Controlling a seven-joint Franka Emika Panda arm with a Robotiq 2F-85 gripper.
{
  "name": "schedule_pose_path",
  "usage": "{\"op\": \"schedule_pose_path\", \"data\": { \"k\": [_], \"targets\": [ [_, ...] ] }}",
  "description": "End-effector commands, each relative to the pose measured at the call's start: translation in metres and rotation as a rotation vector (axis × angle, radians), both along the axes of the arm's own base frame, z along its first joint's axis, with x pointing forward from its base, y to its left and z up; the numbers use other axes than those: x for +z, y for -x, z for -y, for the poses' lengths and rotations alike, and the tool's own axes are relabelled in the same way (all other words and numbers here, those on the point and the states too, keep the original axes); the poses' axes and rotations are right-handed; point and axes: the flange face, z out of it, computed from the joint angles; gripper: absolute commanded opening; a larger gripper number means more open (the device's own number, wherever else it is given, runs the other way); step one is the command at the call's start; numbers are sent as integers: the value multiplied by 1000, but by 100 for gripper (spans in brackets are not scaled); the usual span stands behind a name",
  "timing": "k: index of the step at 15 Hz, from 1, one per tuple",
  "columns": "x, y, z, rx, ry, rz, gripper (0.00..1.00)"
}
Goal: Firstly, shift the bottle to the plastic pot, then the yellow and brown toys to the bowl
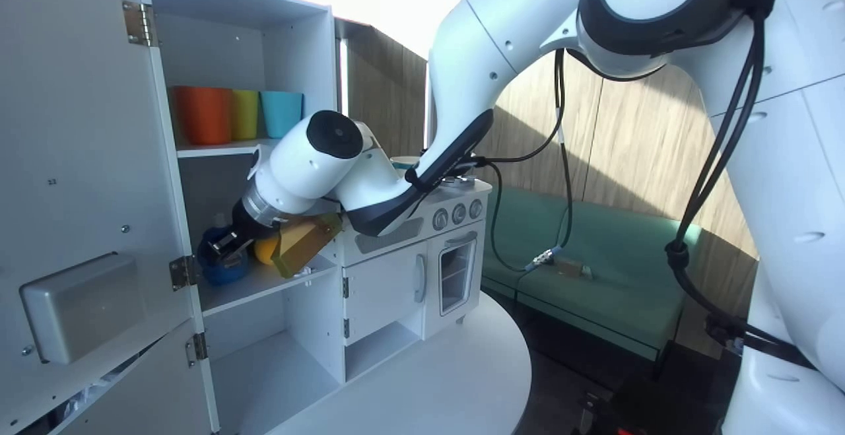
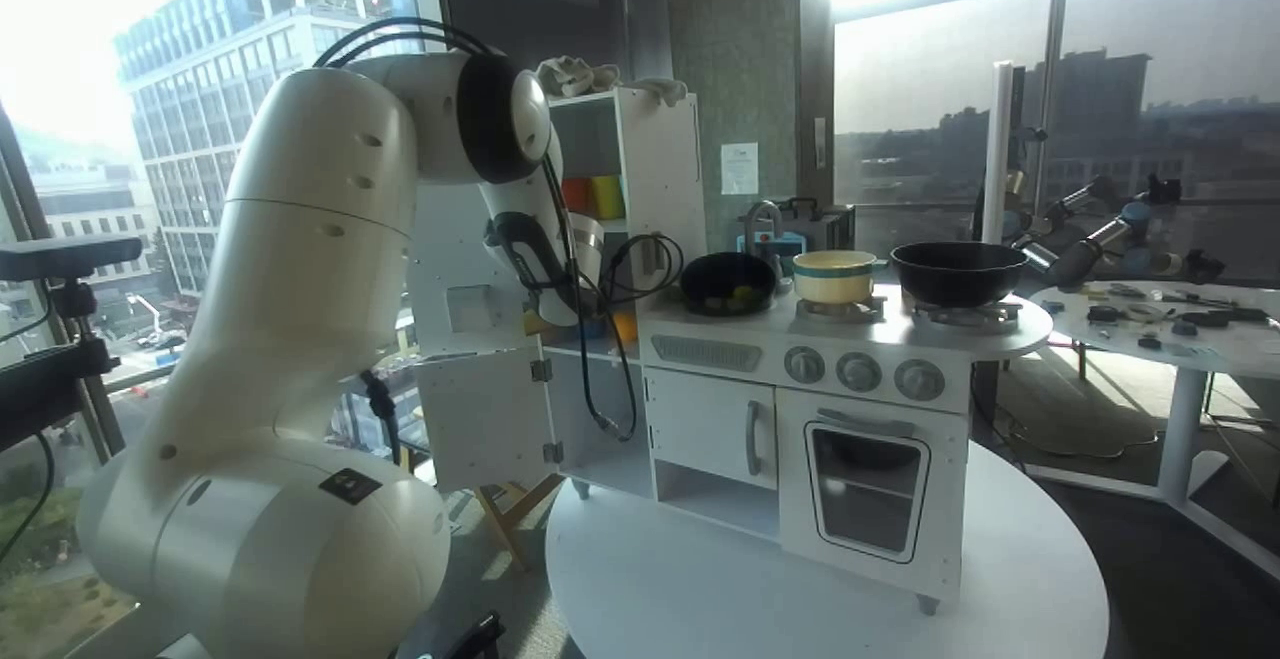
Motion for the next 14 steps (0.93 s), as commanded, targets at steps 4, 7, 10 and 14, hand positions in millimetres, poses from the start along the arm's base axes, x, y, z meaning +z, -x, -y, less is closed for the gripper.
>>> {"op": "schedule_pose_path", "data": {
  "k": [4,7,10,14],
  "targets": [
    [11,41,12,-122,-26,-57,38],
    [22,68,17,-145,-55,-94,38],
    [42,96,20,-196,-79,-74,38],
    [68,133,34,-306,-115,-60,38]
  ]
}}
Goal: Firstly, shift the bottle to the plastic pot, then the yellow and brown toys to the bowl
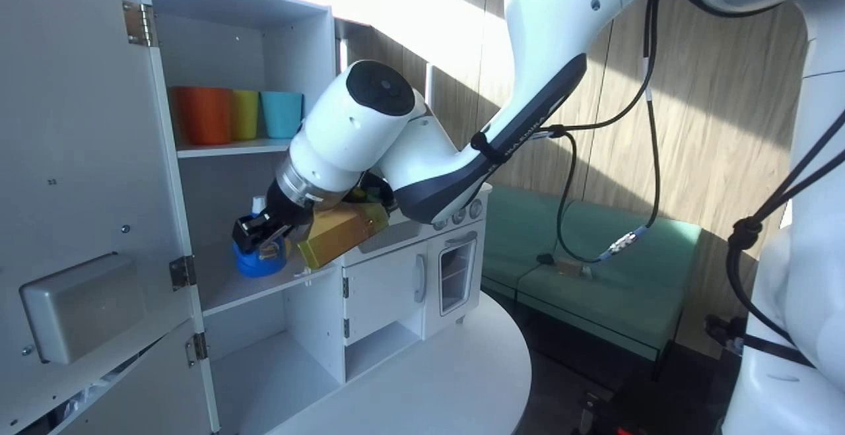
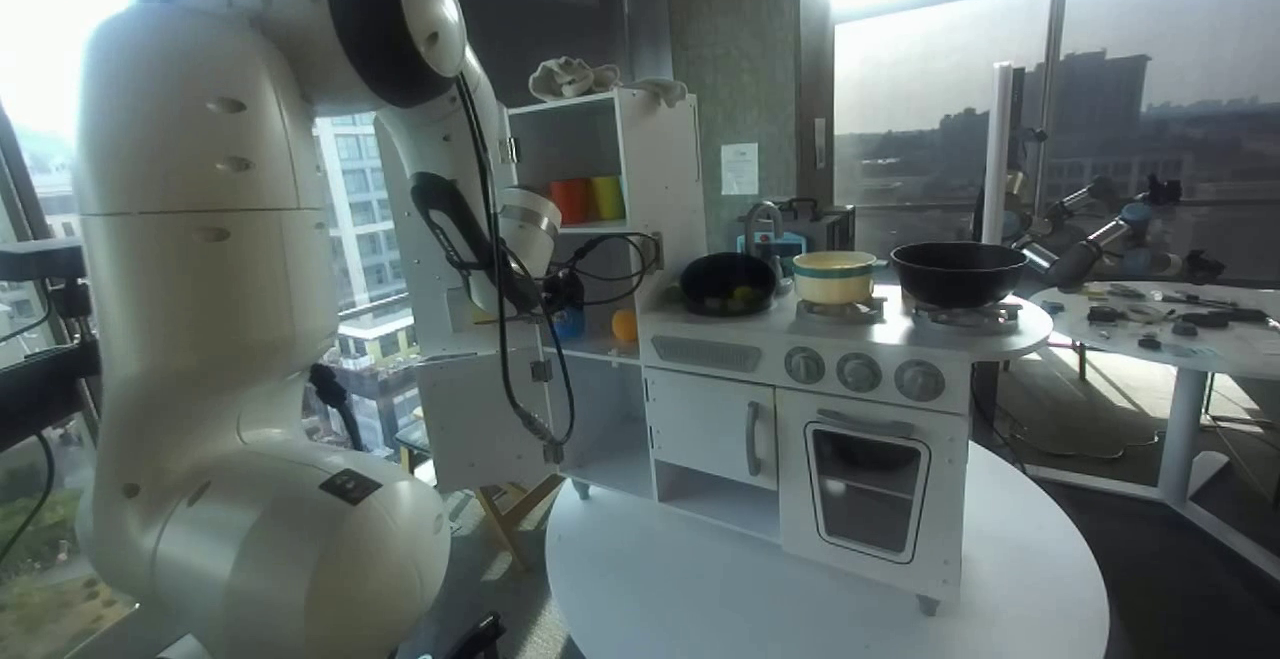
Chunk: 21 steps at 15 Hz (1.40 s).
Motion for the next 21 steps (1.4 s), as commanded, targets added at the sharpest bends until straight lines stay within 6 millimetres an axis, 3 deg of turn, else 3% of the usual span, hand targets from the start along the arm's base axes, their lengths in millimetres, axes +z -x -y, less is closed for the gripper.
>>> {"op": "schedule_pose_path", "data": {
  "k": [1,6,11,16,21],
  "targets": [
    [25,46,19,-146,-36,-19,38],
    [43,91,41,-355,-115,-112,38],
    [99,121,72,-533,-165,-4,38],
    [163,125,116,-702,-235,168,38],
    [204,115,173,-862,-255,341,38]
  ]
}}
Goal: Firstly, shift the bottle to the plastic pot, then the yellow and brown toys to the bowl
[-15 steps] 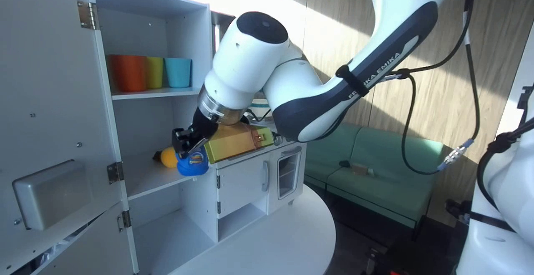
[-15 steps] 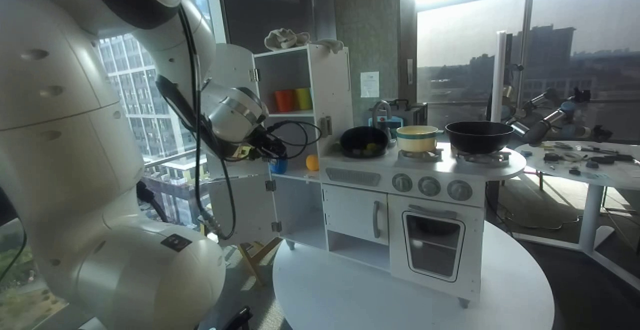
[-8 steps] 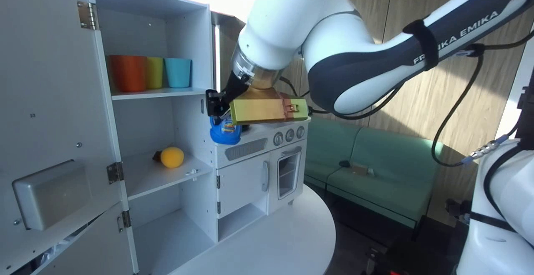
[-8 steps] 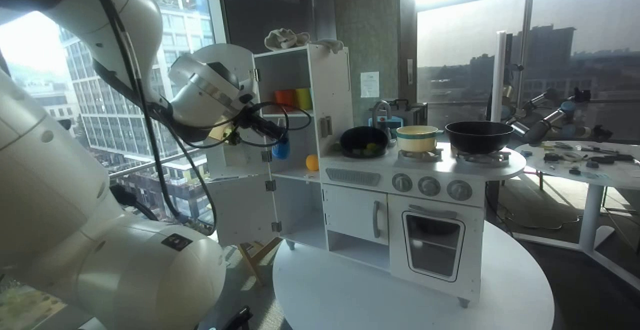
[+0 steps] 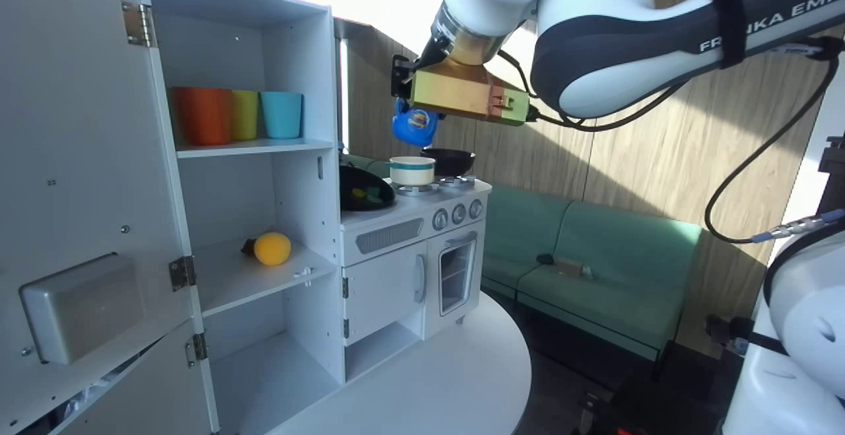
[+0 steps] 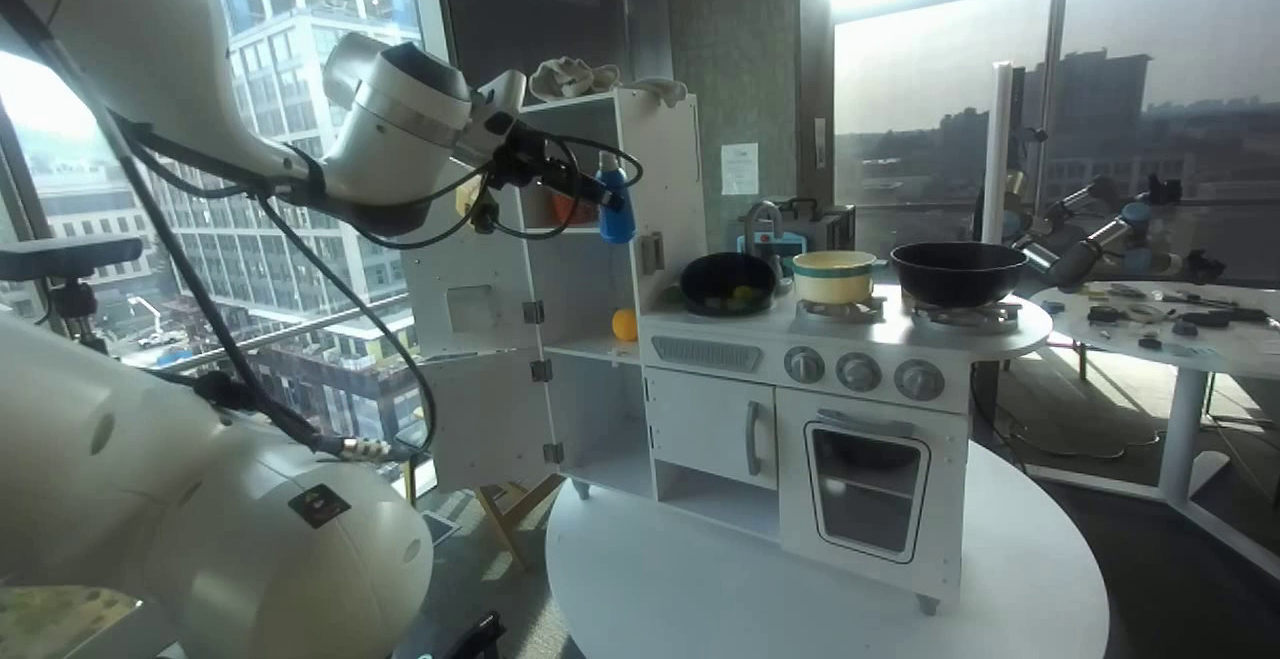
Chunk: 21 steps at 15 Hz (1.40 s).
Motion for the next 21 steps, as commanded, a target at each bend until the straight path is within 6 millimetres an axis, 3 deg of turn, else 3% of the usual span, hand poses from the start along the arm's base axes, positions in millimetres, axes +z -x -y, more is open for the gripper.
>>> {"op": "schedule_pose_path", "data": {
  "k": [1,5,10,16,21],
  "targets": [
    [30,-4,38,-135,24,117,38],
    [49,-26,80,-193,57,160,38],
    [54,-59,111,-212,67,194,38],
    [10,-106,117,-113,53,215,38],
    [-8,-153,150,-159,4,208,38]
  ]
}}
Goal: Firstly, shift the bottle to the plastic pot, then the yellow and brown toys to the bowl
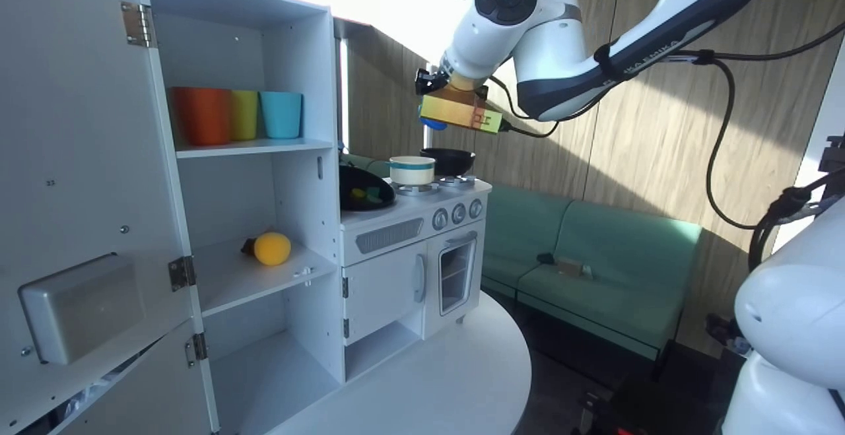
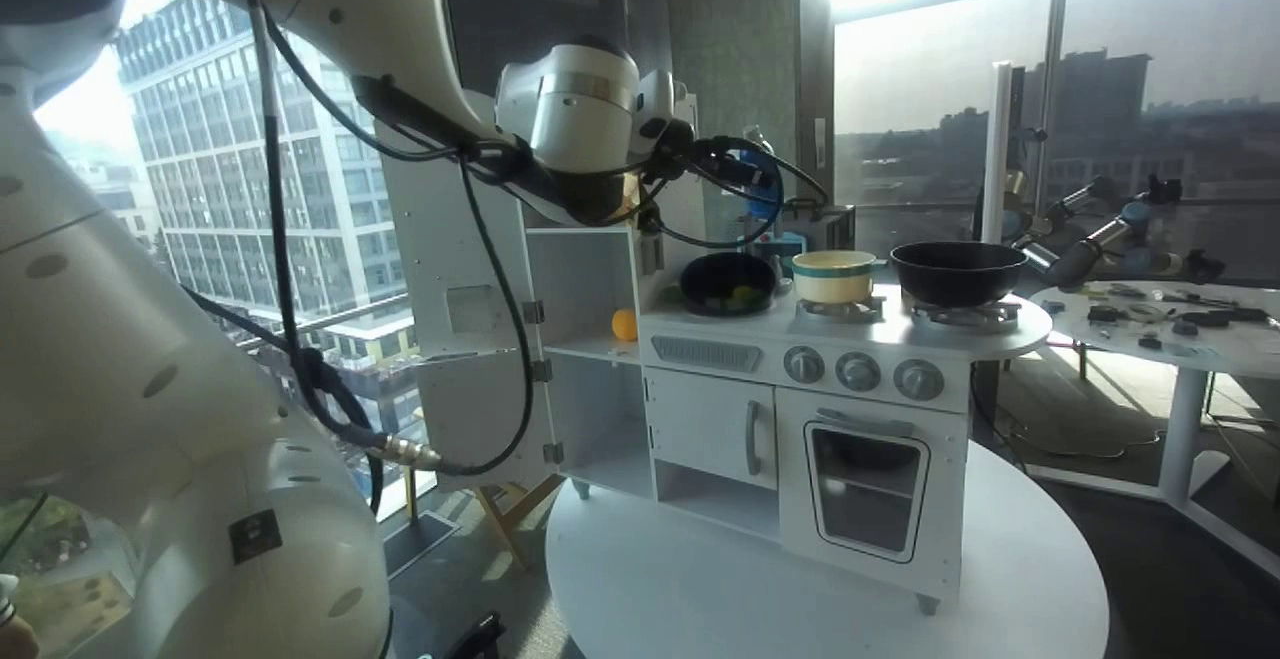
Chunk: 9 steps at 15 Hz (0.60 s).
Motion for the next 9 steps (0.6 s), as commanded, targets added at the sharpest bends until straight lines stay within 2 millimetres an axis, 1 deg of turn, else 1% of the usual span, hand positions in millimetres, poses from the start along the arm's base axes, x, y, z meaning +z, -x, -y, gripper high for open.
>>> {"op": "schedule_pose_path", "data": {
  "k": [1,5,9],
  "targets": [
    [4,-42,26,3,-59,21,38],
    [4,-77,53,47,-138,4,38],
    [0,-110,79,67,-234,-19,38]
  ]
}}
